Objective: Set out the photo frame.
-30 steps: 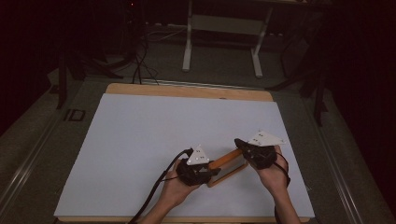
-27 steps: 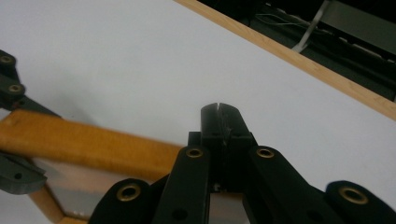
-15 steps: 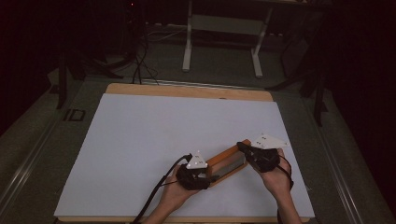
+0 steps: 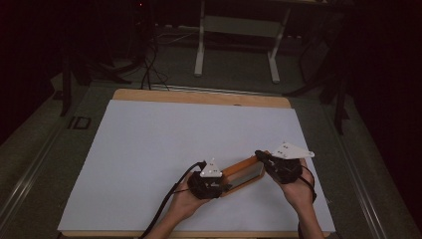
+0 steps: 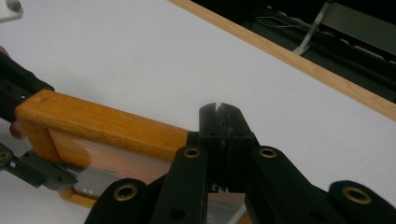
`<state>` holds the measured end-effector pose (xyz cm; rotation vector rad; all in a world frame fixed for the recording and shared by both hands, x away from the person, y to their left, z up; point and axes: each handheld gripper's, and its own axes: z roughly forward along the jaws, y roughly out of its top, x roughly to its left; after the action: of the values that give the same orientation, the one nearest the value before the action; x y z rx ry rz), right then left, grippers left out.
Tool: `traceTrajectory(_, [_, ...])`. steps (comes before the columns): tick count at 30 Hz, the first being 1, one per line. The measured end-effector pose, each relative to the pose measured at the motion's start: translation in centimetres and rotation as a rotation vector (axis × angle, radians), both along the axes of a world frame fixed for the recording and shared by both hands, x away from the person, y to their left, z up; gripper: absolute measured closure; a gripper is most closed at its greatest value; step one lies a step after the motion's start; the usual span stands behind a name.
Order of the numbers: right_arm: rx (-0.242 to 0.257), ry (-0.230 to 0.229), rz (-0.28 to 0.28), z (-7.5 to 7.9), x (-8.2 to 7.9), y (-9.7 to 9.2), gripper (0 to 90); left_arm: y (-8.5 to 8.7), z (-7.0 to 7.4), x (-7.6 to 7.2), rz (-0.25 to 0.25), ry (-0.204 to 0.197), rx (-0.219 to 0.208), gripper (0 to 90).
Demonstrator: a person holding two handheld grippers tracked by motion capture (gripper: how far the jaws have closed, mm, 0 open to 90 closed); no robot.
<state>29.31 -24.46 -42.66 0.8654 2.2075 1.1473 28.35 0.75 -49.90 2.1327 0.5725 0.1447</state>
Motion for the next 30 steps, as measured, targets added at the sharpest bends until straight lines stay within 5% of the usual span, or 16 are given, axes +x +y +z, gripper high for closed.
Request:
traceTrajectory(8, [0.004, 0.012, 0.014, 0.0, 0.0, -0.4, 84.9, 1.5, 3.2, 1.7, -0.038, 0.039, -0.023, 68.9])
traceTrajectory(10, [0.008, 0.022, 0.033, -0.1, 0.0, -0.1, 82.8, 2.5, 4.8, 2.5, -0.051, 0.054, -0.063, 68.9])
traceTrajectory(14, [-0.005, 0.023, 0.062, -0.1, 0.0, 0.4, 80.1, 3.5, 6.8, 3.3, -0.061, 0.046, -0.09, 68.9])
traceTrajectory(19, [0.015, 0.035, 0.125, -0.1, 0.1, 0.9, 76.3, 4.1, 8.9, 3.6, -0.073, 0.008, -0.066, 68.9])
traceTrajectory(30, [0.018, 0.062, 0.26, -0.7, 0.5, 2.5, 56.2, 3.9, 9.9, 3.6, -0.137, -0.051, -0.053, 68.8])
